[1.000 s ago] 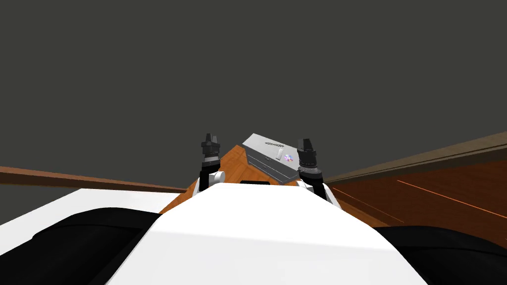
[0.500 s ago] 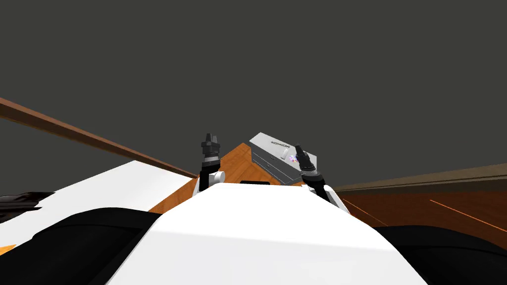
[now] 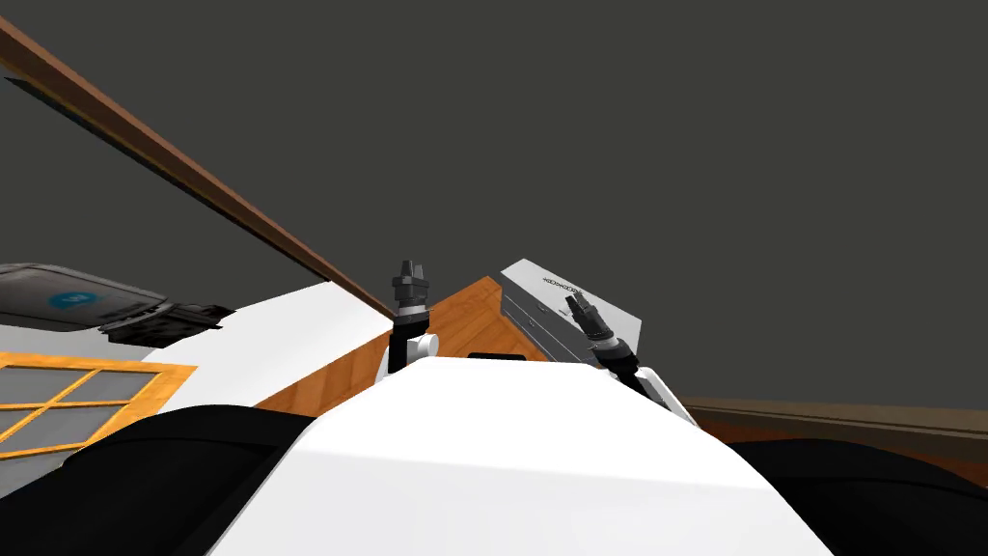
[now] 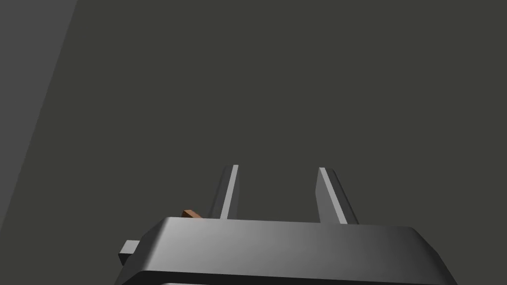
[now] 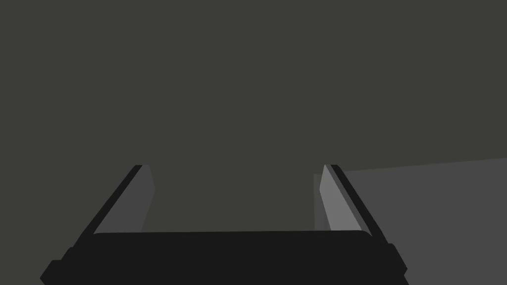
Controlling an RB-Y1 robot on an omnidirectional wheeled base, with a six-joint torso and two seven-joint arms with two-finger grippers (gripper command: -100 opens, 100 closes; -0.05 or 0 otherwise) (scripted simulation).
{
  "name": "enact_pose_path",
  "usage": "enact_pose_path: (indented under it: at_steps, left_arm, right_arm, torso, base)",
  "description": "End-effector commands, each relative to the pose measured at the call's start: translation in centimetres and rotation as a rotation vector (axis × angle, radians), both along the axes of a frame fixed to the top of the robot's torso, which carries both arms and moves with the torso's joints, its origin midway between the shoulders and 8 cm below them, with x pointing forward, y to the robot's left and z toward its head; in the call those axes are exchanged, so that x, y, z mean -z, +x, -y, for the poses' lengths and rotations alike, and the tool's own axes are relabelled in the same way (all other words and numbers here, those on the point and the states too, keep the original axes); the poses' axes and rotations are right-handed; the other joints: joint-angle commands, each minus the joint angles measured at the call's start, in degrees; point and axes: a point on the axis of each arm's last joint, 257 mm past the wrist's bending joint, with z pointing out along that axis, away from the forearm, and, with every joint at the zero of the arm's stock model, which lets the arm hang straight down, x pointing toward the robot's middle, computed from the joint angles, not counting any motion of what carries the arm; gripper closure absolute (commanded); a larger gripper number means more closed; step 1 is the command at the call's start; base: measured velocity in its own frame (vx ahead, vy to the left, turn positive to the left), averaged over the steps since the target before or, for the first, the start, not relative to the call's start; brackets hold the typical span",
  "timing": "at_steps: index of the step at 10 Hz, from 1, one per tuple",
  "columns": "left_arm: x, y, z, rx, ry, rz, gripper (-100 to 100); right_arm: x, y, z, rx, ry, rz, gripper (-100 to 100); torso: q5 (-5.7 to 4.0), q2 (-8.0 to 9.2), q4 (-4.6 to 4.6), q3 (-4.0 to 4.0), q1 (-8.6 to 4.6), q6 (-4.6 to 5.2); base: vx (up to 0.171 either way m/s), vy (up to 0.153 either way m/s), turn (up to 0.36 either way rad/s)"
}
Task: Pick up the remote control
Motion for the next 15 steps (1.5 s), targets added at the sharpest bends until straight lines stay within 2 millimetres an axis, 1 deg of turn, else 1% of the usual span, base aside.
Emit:
enact_pose_path:
  at_steps: [1, 2, 3, 4, 5, 6, 7, 8, 9, 10, 11, 12, 13, 14, 15]
  left_arm:
    - [0.0, 0.0, 0.0, 0.000, 0.000, 0.000, 0]
    - [0.0, 0.0, 0.0, 0.000, 0.000, 0.000, 0]
    - [0.0, 0.0, 0.0, 0.000, 0.000, 0.000, 0]
    - [0.0, 0.0, 0.0, 0.000, 0.000, 0.000, 0]
    - [0.0, 0.0, 0.0, 0.000, 0.000, 0.000, 0]
    - [0.0, 0.0, 0.0, 0.000, 0.000, 0.000, 0]
    - [0.0, 0.0, 0.0, 0.000, 0.000, 0.000, 0]
    - [0.0, 0.0, 0.0, 0.000, 0.000, 0.000, 0]
    - [0.0, 0.0, 0.0, 0.000, 0.000, 0.000, 0]
    - [0.0, 0.0, 0.0, 0.000, 0.000, 0.000, 0]
    - [0.0, 0.0, 0.0, 0.000, 0.000, 0.000, 0]
    - [0.0, 0.0, 0.0, 0.000, 0.000, 0.000, 0]
    - [0.0, 0.0, 0.0, 0.000, 0.000, 0.000, 0]
    - [0.0, 0.0, 0.0, 0.000, 0.000, 0.000, 0]
    - [0.0, 0.0, 0.0, 0.000, 0.000, 0.000, 0]
  right_arm:
    - [2.7, -0.5, 1.3, 0.007, -0.103, -0.052, -100]
    - [3.0, -0.5, 1.0, 0.003, -0.125, -0.056, -100]
    - [5.2, -1.0, 2.4, 0.008, -0.203, -0.100, -100]
    - [5.7, -1.0, 2.2, 0.003, -0.230, -0.107, -100]
    - [7.9, -1.7, 3.9, 0.007, -0.307, -0.155, -100]
    - [8.4, -1.7, 3.6, 0.000, -0.334, -0.161, -100]
    - [10.1, -2.5, 5.2, -0.003, -0.408, -0.198, -100]
    - [11.1, -2.7, 5.3, -0.007, -0.439, -0.217, -100]
    - [12.3, -3.5, 6.6, -0.017, -0.512, -0.245, -100]
    - [13.8, -3.9, 7.1, -0.017, -0.541, -0.277, -100]
    - [13.9, -3.9, 7.1, -0.019, -0.547, -0.278, -100]
    - [15.6, -5.0, 8.8, -0.030, -0.623, -0.320, -100]
    - [16.5, -5.3, 9.0, -0.033, -0.645, -0.340, -100]
    - [18.3, -6.7, 11.1, -0.037, -0.704, -0.391, -100]
    - [19.0, -7.0, 11.1, -0.050, -0.734, -0.403, -100]
  torso:
    - [0.00, 0.00, 0.00, 0.00, 0.00, 0.00]
    - [0.01, 0.02, 0.00, 0.00, 0.01, -0.06]
    - [0.00, -0.02, 0.00, -0.01, -0.02, 0.03]
    - [-0.01, 0.00, -0.01, 0.00, -0.04, -0.04]
    - [-0.01, -0.05, -0.01, -0.02, -0.05, -0.01]
    - [-0.01, -0.02, -0.01, -0.02, -0.09, -0.02]
    - [-0.02, -0.05, -0.01, -0.03, -0.10, 0.02]
    - [-0.02, -0.01, 0.00, -0.01, -0.13, -0.01]
    - [-0.03, -0.06, -0.01, -0.03, -0.14, 0.00]
    - [-0.03, -0.07, -0.01, -0.04, -0.16, -0.02]
    - [-0.03, -0.08, -0.01, -0.05, -0.15, 0.01]
    - [-0.03, -0.17, -0.03, -0.09, -0.11, 0.06]
    - [-0.03, -0.14, -0.03, -0.08, -0.13, -0.01]
    - [-0.03, -0.12, -0.02, -0.07, -0.14, 0.02]
    - [-0.04, -0.05, -0.01, -0.03, -0.20, 0.00]
  base:
    - [-0.081, 0.001, 0.463]
    - [-0.065, -0.014, 0.208]
    - [-0.077, -0.010, 0.388]
    - [-0.065, -0.016, 0.336]
    - [-0.071, -0.019, 0.421]
    - [-0.064, -0.023, 0.245]
    - [-0.081, -0.026, 0.292]
    - [-0.065, -0.026, 0.305]
    - [-0.064, -0.025, 0.398]
    - [-0.063, -0.021, 0.394]
    - [-0.032, -0.013, 0.085]
    - [-0.055, -0.009, 0.320]
    - [-0.059, -0.019, 0.346]
    - [-0.080, -0.034, 0.384]
    - [-0.078, -0.038, 0.322]
